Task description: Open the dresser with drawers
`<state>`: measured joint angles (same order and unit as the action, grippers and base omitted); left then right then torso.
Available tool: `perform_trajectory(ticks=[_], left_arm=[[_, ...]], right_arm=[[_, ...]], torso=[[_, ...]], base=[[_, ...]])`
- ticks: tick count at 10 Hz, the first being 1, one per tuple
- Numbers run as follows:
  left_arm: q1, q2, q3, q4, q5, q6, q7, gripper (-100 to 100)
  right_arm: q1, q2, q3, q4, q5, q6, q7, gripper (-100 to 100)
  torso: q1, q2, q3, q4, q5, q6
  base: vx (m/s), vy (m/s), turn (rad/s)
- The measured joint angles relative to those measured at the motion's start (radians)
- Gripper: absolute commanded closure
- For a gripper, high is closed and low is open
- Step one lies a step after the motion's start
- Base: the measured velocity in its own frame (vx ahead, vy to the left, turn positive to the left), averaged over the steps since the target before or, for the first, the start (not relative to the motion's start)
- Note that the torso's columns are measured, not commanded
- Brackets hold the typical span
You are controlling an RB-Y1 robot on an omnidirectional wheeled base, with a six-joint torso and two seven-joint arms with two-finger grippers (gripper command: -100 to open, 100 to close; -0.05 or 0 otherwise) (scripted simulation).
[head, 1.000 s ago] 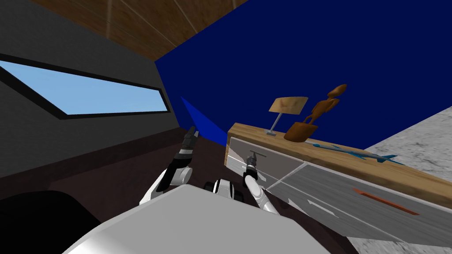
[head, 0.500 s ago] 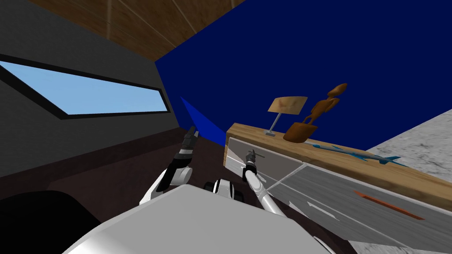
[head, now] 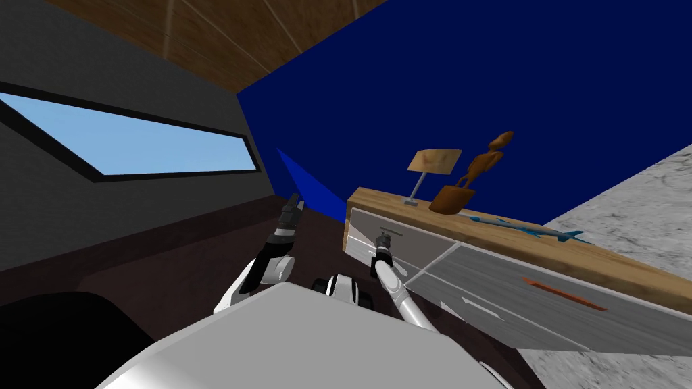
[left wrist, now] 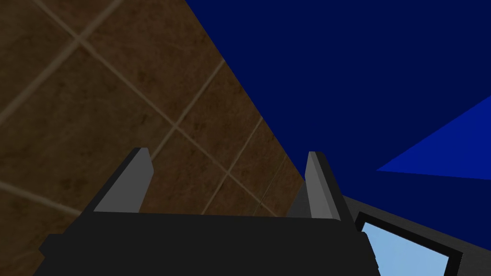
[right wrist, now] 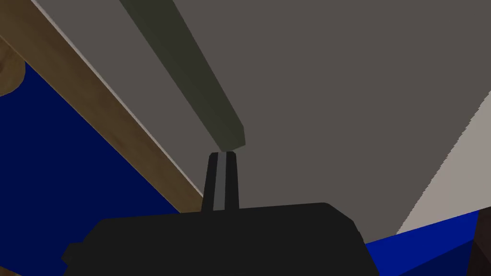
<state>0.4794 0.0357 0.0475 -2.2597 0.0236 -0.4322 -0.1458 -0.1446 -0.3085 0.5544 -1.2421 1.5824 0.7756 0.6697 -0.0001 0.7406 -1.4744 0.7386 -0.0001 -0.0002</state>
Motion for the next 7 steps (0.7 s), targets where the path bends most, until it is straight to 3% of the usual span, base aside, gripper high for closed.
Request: perform_trajectory(ticks=[2,3,7], left_arm=[[0.0,0.0,0.0,0.0,0.0,0.0,0.0,0],[0.0,0.0,0.0,0.0,0.0,0.0,0.0,0],[0.001,0.0,0.0,0.0,0.0,0.0,0.0,0]], right_arm=[[0.001,0.003,0.002,-0.009,-0.003,-0.005,0.011,100],[0.001,0.003,0.002,-0.009,-0.003,-0.006,0.012,-100],[-0.004,0.001,-0.002,0.001,-0.004,-0.004,0.001,-100]], torso=[[0.001,-0.001,-0.001,0.0,0.0,0.0],[-0.001,-0.008,-0.004,-0.002,0.0,0.0],[-0.001,-0.004,-0.003,-0.001,0.0,0.0]], base=[[-0.157,0.038,-0.026],[0.068,-0.036,0.038],[0.16,-0.041,0.029]])
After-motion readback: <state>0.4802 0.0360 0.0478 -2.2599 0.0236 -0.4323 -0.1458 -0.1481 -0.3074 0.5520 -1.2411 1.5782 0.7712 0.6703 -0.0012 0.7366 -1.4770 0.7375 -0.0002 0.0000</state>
